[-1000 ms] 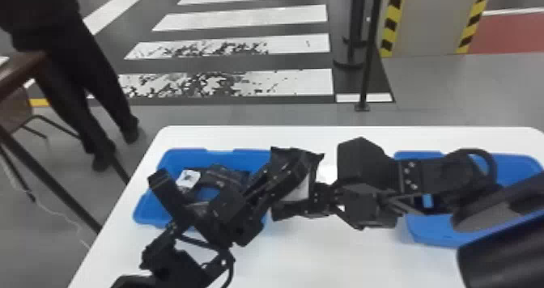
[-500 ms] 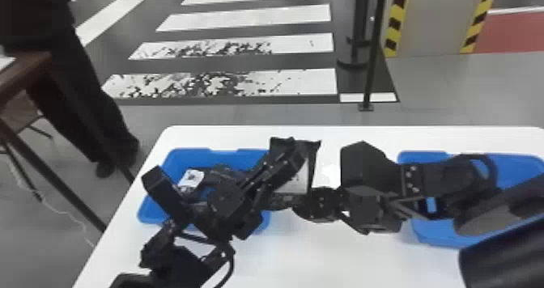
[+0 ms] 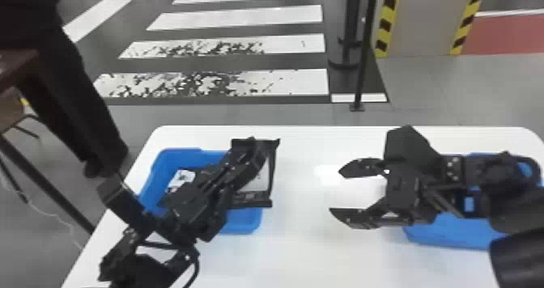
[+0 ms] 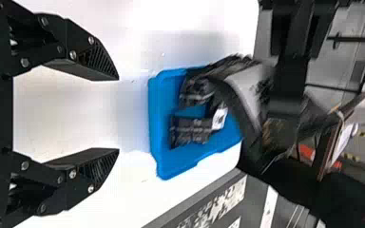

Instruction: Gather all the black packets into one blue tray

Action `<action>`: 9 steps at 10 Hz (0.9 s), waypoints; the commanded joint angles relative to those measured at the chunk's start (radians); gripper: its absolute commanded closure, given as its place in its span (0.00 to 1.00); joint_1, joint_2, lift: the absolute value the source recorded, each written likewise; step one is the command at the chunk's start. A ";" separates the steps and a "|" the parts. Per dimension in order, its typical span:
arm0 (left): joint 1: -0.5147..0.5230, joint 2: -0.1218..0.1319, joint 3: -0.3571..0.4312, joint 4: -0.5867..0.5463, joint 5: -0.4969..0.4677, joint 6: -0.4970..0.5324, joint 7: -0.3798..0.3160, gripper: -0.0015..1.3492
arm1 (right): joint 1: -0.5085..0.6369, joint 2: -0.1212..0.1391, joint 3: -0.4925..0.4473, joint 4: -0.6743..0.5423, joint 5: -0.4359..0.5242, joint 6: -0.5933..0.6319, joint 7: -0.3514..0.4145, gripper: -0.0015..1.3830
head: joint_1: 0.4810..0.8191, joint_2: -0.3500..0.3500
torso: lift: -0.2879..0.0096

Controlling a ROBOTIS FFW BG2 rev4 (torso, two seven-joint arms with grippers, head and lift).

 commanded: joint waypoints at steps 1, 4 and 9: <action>0.020 0.001 0.068 -0.002 -0.032 -0.018 -0.008 0.89 | 0.033 0.013 -0.117 0.006 0.003 -0.003 -0.012 0.09 | 0.63 0.69 | 0.60; 0.050 -0.022 0.270 -0.002 -0.128 -0.062 -0.014 0.89 | 0.116 0.067 -0.381 0.023 -0.126 -0.079 -0.103 0.09 | 0.63 0.63 | 0.60; -0.103 0.022 0.411 0.244 -0.313 -0.209 -0.020 0.87 | 0.146 0.076 -0.423 0.041 -0.178 -0.084 -0.107 0.09 | 0.63 0.77 | 0.60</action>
